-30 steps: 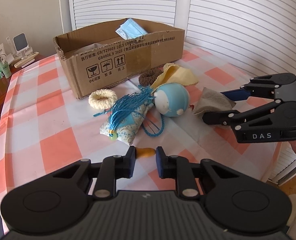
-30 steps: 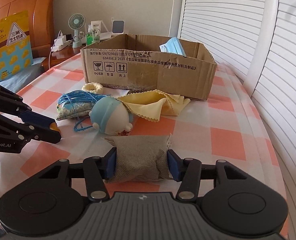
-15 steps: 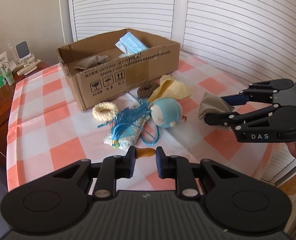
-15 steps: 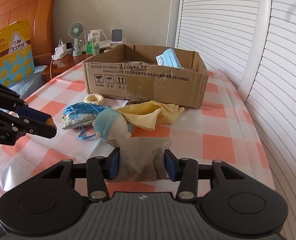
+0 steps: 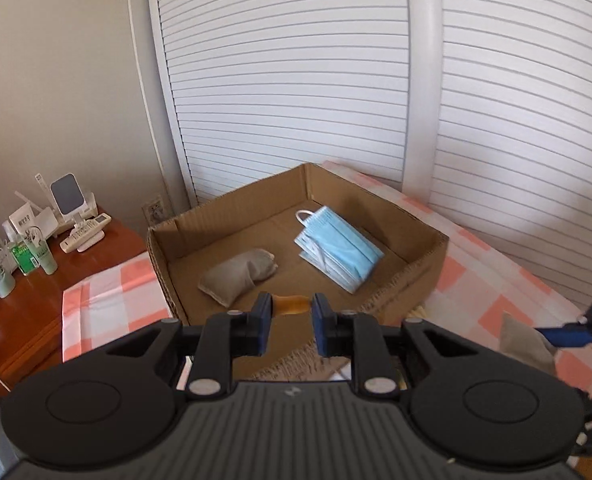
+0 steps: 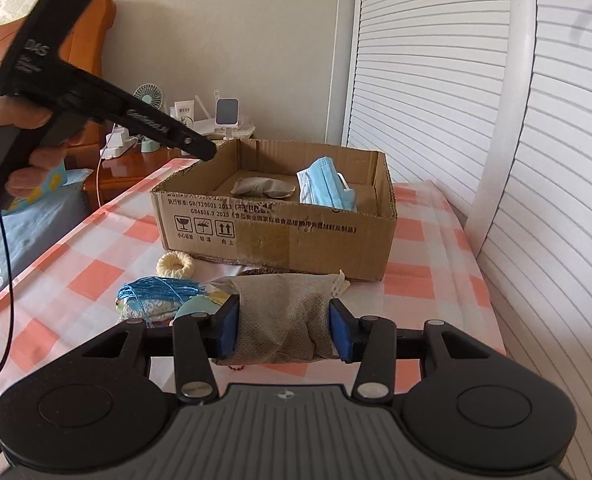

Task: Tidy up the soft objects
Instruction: 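Carry the grey sandbag into the box and open the right tool while the left tool drops the orange piece, then move the right tool down to the yellow cloth on the table, then move the left tool to the light blue ball toy and close on it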

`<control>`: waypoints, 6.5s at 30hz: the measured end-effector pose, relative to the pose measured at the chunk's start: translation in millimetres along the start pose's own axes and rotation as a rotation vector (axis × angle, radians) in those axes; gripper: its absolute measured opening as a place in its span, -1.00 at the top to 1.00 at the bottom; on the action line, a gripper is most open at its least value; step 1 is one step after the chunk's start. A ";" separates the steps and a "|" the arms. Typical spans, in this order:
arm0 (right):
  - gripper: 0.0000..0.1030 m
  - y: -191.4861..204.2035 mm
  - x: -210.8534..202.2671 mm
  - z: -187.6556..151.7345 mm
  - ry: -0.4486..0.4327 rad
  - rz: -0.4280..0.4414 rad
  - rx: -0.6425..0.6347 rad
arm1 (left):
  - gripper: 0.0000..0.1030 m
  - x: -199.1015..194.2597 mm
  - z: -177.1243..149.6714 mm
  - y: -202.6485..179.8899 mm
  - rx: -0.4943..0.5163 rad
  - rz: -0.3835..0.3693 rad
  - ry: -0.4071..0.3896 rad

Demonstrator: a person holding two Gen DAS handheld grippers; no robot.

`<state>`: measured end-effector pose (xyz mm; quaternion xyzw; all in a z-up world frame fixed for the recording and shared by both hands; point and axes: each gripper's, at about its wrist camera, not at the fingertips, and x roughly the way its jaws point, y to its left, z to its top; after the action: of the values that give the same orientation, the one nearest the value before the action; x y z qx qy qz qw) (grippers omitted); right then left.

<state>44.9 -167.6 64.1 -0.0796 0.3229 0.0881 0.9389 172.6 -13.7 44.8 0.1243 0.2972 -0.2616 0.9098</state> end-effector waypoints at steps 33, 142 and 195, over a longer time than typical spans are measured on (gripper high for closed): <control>0.01 10.9 79.8 112.6 -0.060 0.058 -0.094 | -0.96 -43.5 -86.2 -12.1 -0.205 0.119 0.041; -1.00 -69.5 65.8 -48.1 0.172 -0.108 0.091 | -0.96 6.2 -87.9 -105.4 -0.026 -0.097 0.163; -1.00 -75.0 59.2 -52.3 0.169 -0.092 0.076 | -0.38 32.5 -85.8 -108.6 -0.005 -0.058 0.073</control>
<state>76.1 -244.5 -6.5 -0.0657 0.4002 0.0253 0.9137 94.5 -84.4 -50.5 0.1229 0.3341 -0.2824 0.8908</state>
